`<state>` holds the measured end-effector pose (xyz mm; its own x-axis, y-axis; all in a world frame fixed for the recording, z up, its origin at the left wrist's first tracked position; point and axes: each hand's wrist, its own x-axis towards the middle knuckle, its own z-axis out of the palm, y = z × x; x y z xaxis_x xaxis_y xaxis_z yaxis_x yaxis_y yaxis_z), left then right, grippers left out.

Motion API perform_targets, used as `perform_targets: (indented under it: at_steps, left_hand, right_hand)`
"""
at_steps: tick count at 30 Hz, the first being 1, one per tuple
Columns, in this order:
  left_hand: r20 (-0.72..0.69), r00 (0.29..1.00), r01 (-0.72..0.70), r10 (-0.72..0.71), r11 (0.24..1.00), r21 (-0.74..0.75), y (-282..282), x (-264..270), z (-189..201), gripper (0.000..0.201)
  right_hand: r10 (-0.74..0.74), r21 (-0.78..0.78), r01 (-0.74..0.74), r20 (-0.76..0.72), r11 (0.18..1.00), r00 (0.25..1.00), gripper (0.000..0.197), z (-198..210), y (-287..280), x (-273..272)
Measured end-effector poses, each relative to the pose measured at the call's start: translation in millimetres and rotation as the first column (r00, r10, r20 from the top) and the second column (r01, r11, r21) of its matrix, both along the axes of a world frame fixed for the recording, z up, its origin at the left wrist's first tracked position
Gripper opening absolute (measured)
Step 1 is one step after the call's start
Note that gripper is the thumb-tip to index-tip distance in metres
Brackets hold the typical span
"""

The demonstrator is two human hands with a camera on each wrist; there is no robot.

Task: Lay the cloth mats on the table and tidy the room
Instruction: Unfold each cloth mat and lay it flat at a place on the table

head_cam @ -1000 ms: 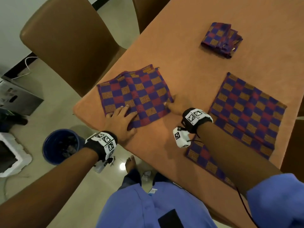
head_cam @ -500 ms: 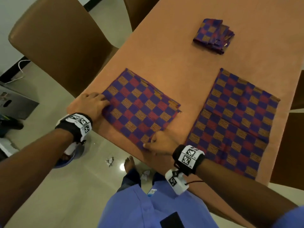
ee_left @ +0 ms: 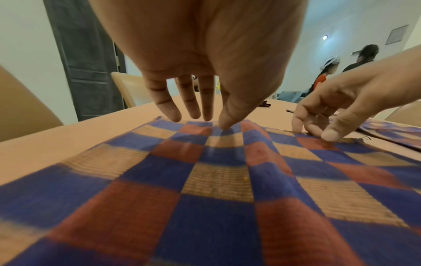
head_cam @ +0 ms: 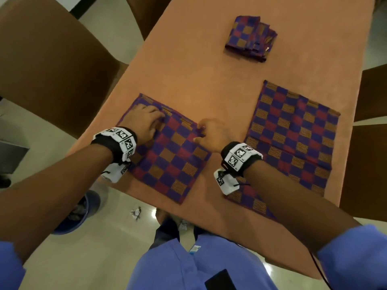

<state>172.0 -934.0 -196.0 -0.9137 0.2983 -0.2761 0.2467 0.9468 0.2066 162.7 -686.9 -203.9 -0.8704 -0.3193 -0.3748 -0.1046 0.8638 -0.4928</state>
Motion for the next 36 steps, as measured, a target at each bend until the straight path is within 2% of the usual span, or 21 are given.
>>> perform_targets:
  at_steps: [3,6,9,13,16,19,22,25,28,31,33,36]
  left_hand:
    - [0.037,0.998,0.043,-0.041,0.998,-0.039,11,-20,-6,0.054]
    - [0.108,0.99,0.097,-0.09,0.993,-0.065,15,-32,-10,0.058]
    - [0.098,0.99,0.103,-0.101,0.995,-0.015,13,-42,-8,0.051]
    - [0.081,0.993,0.087,-0.087,0.996,-0.006,7,-55,2,0.033]
    - [0.05,0.999,-0.001,0.006,0.995,-0.099,6,-69,21,0.024]
    - [-0.116,0.99,-0.095,0.084,0.992,-0.087,14,-97,44,0.021]
    - [-0.259,0.954,-0.126,0.152,0.985,0.115,26,-135,58,0.034]
    - [-0.28,0.944,-0.108,0.175,0.965,0.24,37,-163,66,0.047]
    - [-0.157,0.966,-0.173,0.204,0.966,0.192,38,-162,63,0.047]
    - [-0.081,0.956,-0.281,0.282,0.96,0.022,23,-136,46,0.046]
    - [-0.063,0.922,-0.386,0.381,0.918,-0.092,5,-116,31,0.052]
    - [0.003,0.833,-0.55,0.554,0.828,-0.112,-25,-90,8,0.066]
  right_hand:
    - [0.095,0.129,-0.093,-0.013,0.987,0.995,0.025,-6,-10,-1]
    - [0.104,0.156,-0.096,-0.043,0.983,0.994,0.016,-8,-12,-2]
    - [0.139,0.083,-0.131,-0.086,0.988,0.987,0.015,-5,-12,-5]
    - [0.249,-0.106,-0.248,-0.006,0.963,0.968,0.016,5,-9,-18]
    - [0.243,-0.306,-0.219,0.042,0.927,0.969,0.037,17,1,-42]
    - [0.137,-0.267,-0.145,-0.047,0.953,0.989,0.042,31,15,-89]
    - [-0.046,-0.225,0.02,-0.11,0.974,0.993,0.038,41,32,-146]
    - [-0.339,-0.248,0.286,-0.205,0.925,0.918,0.041,43,51,-190]
    - [-0.452,-0.198,0.412,-0.245,0.889,0.858,0.05,32,63,-211]
    - [-0.336,-0.151,0.312,-0.175,0.938,0.925,0.043,19,60,-196]
    - [-0.22,-0.123,0.203,-0.149,0.972,0.964,0.033,9,54,-163]
    - [-0.182,-0.135,0.159,-0.175,0.978,0.968,0.023,-9,51,-99]
